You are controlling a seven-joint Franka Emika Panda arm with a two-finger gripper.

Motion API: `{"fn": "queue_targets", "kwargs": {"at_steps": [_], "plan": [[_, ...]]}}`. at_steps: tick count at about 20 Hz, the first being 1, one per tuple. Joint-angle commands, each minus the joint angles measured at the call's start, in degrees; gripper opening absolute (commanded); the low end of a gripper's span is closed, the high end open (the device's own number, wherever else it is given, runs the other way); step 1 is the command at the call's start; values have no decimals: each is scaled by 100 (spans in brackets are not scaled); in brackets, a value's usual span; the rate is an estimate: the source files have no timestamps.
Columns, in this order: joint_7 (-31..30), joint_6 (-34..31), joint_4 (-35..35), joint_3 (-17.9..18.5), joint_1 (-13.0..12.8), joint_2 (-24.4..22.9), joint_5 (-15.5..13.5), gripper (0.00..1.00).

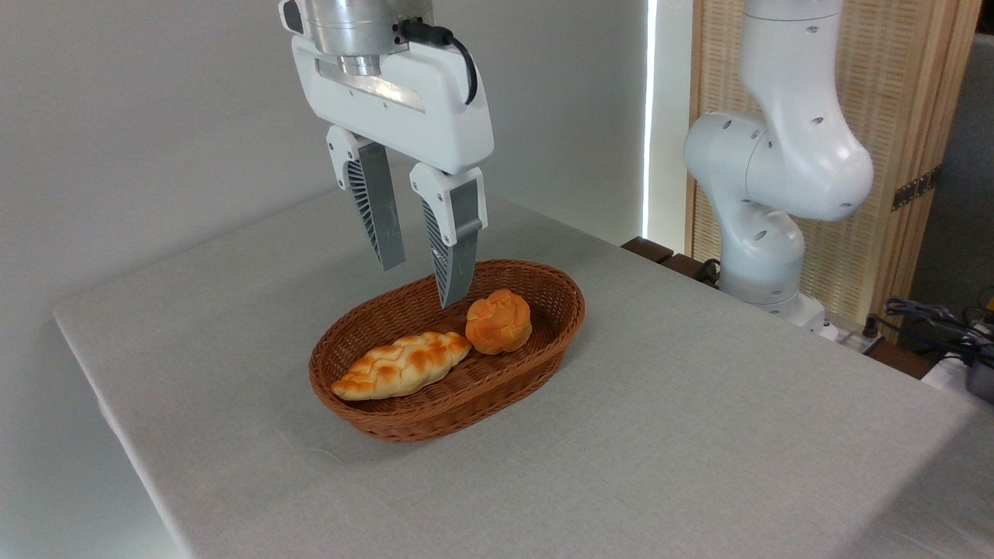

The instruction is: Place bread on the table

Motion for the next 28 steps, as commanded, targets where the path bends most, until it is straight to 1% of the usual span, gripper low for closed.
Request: {"fn": "queue_targets", "kwargs": {"at_steps": [1, 26, 27, 28], "plan": [[102, -73, 139, 38, -1, 61, -46, 100], [59, -90, 113, 20, -19, 61, -55, 100], [58, -151, 113, -6, -19, 52, -64, 100], [50, -152, 87, 2, -19, 52, -142, 100]]}}
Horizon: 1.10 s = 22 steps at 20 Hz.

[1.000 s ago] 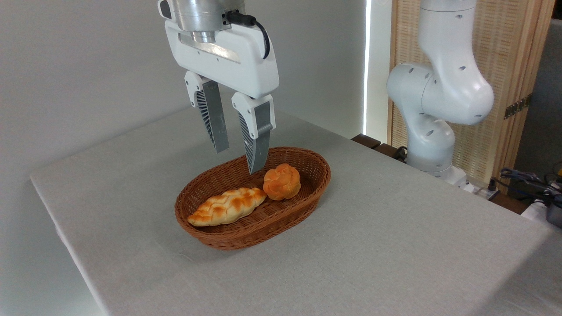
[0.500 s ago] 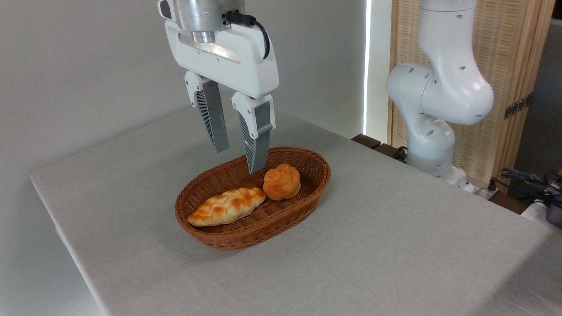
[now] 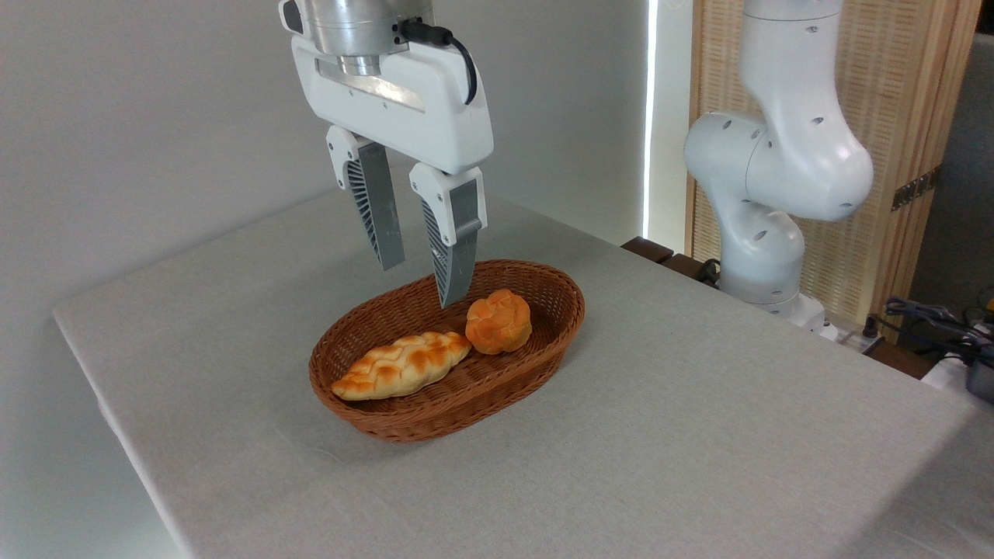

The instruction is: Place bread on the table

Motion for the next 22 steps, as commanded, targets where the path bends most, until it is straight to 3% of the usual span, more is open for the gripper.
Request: {"fn": "queue_targets", "kwargs": {"at_steps": [1, 4, 10, 12, 22], "plan": [[24, -160, 69, -19, -14, 52, -250, 100], [-29, -73, -263, -255, -119, -35, -286, 100], [-38, 998, -2555, -739, -198, -1343, -286, 100], [-29, 1105, -2996, -862, -198, -1556, -286, 100], [32, 1289, -3684, -1055, -286, -1873, -278, 100]]}}
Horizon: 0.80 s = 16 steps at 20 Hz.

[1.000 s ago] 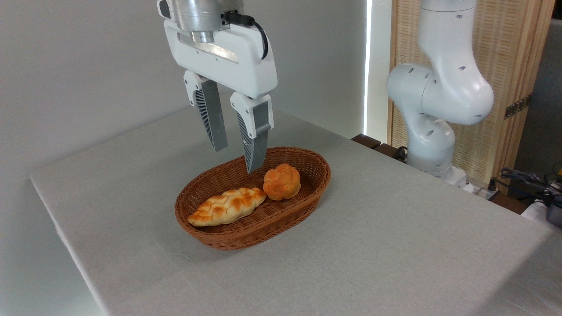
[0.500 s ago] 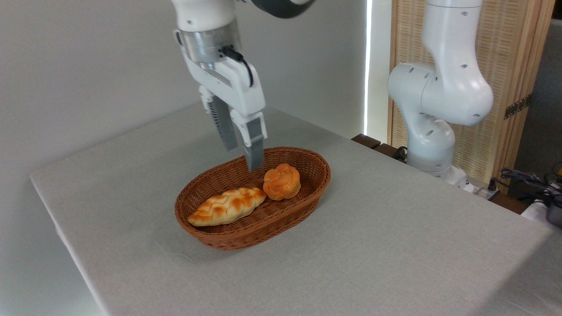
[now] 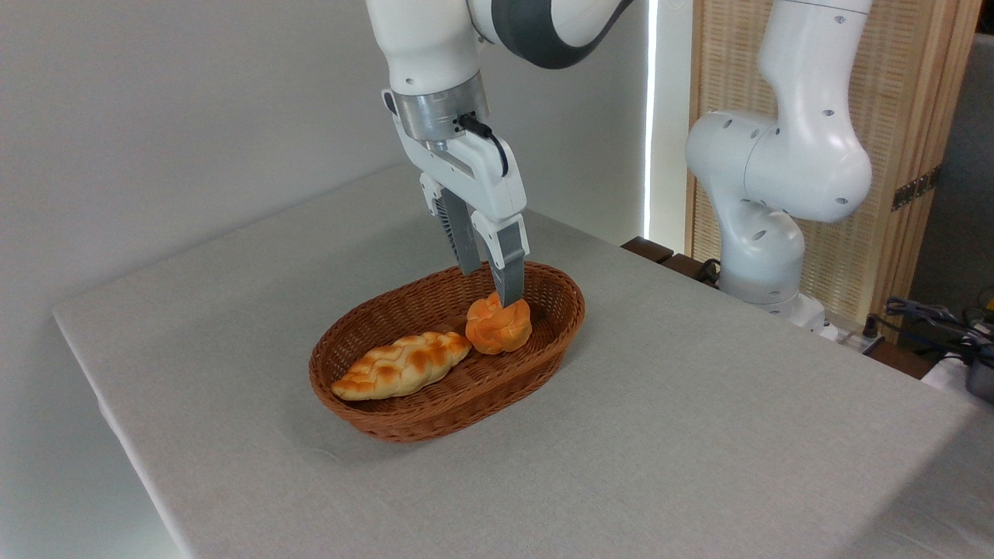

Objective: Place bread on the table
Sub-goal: 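Move the open gripper down over the round orange bun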

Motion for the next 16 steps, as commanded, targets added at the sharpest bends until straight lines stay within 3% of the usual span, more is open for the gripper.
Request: {"fn": "queue_targets", "kwargs": {"at_steps": [1, 16], "plan": [[34, 233, -169, -99, -23, -118, -58, 100], [52, 839, -934, -204, -76, -356, -6, 100]]}}
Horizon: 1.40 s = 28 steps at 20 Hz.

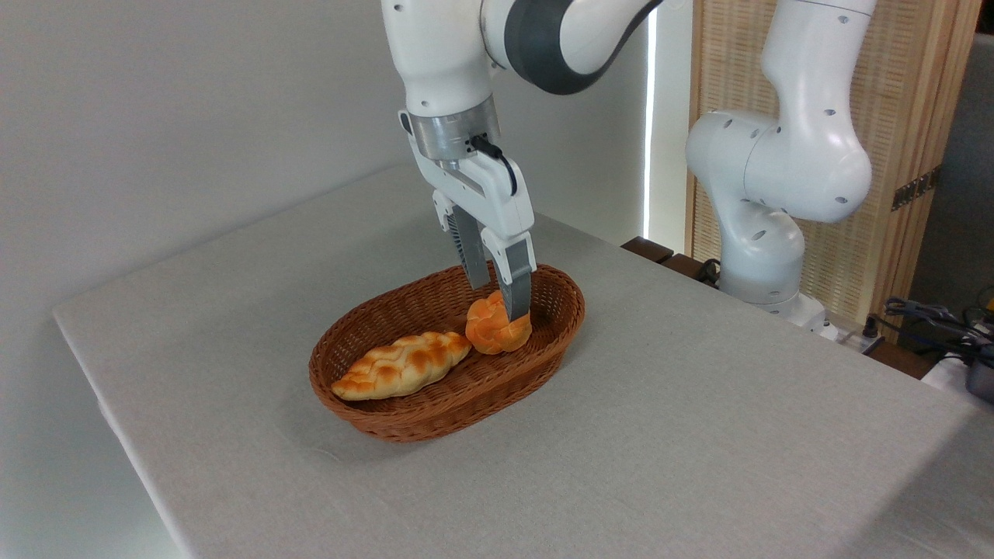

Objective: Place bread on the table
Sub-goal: 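Close the gripper on the round orange bun in the basket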

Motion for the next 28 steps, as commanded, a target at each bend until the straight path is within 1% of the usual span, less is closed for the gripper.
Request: {"fn": "queue_targets", "kwargs": {"at_steps": [1, 4, 6, 12, 19, 24, 25, 27, 28], "plan": [[50, 254, -244, -92, -41, -120, -6, 100], [50, 289, -262, -93, -41, -103, 3, 100], [33, 324, -262, -93, -102, -68, -15, 100], [33, 360, -253, -101, -103, -6, -68, 100], [33, 509, -394, -102, -234, 91, -68, 100], [33, 527, -420, -102, -243, 135, -77, 99], [33, 527, -420, -102, -243, 152, -77, 97], [42, 527, -420, -102, -252, 170, -68, 81], [50, 527, -420, -102, -252, 170, -68, 71]]}}
